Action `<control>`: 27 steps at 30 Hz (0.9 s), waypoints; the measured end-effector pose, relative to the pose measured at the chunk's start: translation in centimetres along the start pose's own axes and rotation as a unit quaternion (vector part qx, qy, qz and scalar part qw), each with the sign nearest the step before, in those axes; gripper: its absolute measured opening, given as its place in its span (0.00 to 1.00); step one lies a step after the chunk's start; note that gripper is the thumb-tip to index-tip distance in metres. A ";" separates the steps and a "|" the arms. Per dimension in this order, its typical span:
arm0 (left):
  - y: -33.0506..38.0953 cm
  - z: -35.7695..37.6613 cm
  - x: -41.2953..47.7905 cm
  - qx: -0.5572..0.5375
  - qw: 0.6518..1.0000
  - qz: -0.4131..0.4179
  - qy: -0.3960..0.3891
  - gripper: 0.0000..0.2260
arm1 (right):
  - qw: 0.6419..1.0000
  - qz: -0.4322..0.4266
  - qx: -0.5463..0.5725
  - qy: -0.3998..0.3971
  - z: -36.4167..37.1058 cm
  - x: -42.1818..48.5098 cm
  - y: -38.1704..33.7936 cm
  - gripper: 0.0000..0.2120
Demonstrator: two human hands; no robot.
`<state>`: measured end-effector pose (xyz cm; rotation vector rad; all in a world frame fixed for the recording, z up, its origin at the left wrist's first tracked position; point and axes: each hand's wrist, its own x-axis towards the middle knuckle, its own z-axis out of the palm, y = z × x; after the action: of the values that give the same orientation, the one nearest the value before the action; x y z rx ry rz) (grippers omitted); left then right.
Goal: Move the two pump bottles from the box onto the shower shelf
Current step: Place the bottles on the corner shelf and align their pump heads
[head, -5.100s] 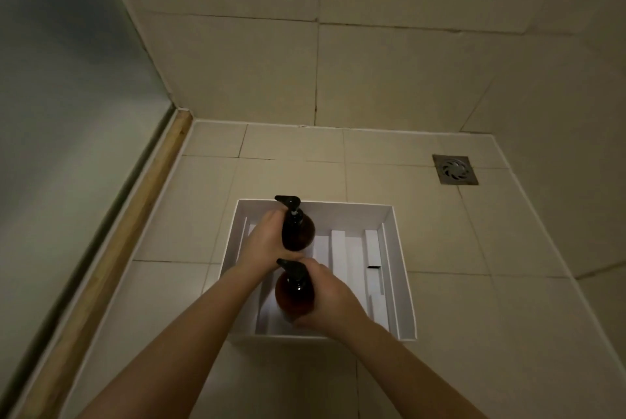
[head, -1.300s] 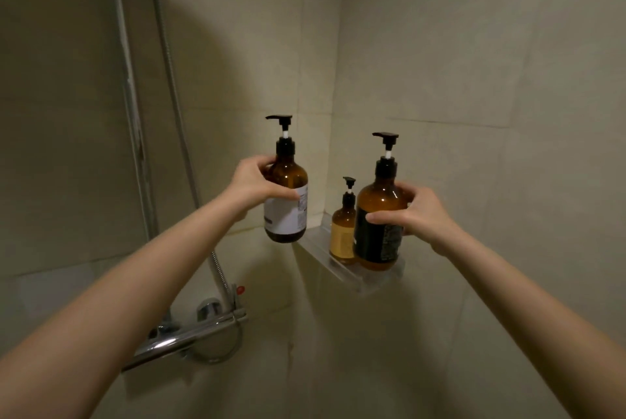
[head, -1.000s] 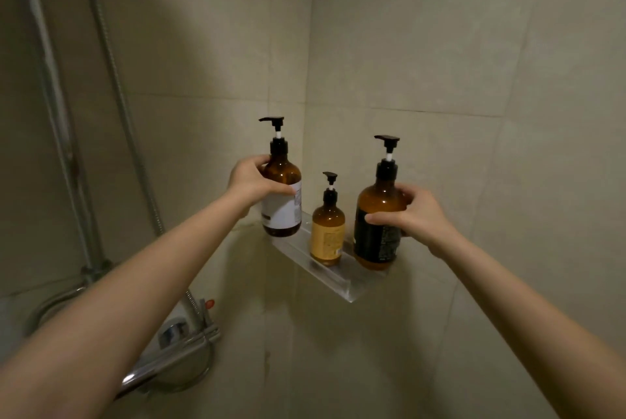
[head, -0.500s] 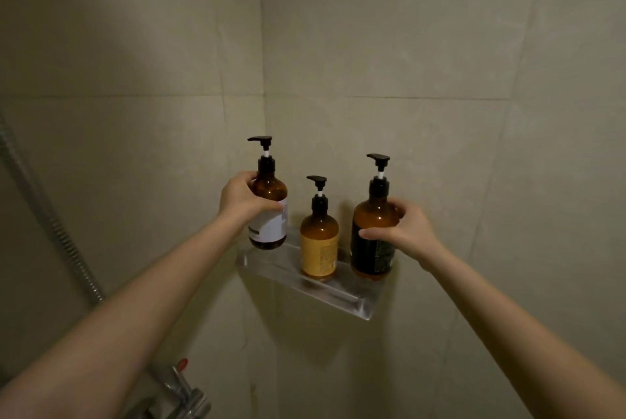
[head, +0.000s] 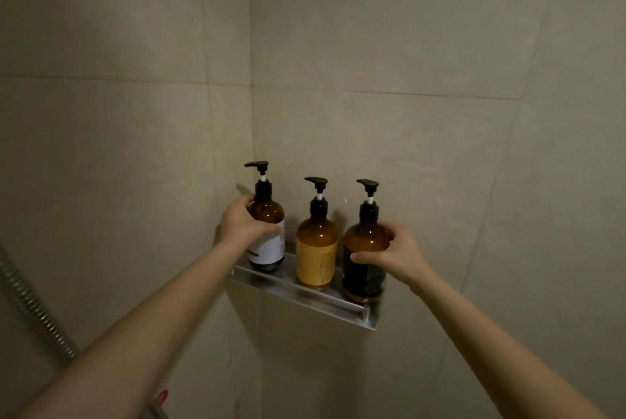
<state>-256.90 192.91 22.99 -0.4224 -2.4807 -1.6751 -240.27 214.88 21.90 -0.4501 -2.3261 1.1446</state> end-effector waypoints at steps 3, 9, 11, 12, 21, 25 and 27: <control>-0.6 0.4 0.2 -0.002 1.000 0.010 -0.006 0.35 | 1.000 0.000 0.002 -0.004 0.3 0.0 0.1 0.38; -1.3 0.7 0.3 0.007 0.999 0.026 -0.025 0.38 | 1.000 0.004 0.016 -0.002 0.8 0.1 0.2 0.37; -1.5 0.7 0.3 0.006 0.999 0.028 -0.029 0.38 | 1.000 0.008 0.025 -0.013 0.7 0.1 0.3 0.35; -1.6 0.7 0.3 0.008 0.999 0.030 -0.031 0.38 | 0.999 0.011 0.030 -0.022 0.6 0.1 0.3 0.34; -2.1 0.9 -0.8 0.017 0.996 0.072 -0.039 0.31 | 0.993 0.015 0.067 -0.093 -0.2 0.1 0.6 0.27; -1.3 0.7 -2.3 0.082 0.994 0.072 -0.006 0.43 | 0.995 0.024 0.035 -0.087 -0.4 0.1 0.2 0.36; -1.1 0.7 -4.1 0.071 0.984 0.106 0.124 0.39 | 0.997 0.018 -0.005 -0.070 -0.5 0.1 -0.4 0.43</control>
<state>-253.26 192.44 20.68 -0.4170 -2.2656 -1.3688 -240.04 215.06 22.49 -0.4292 -2.4536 1.2169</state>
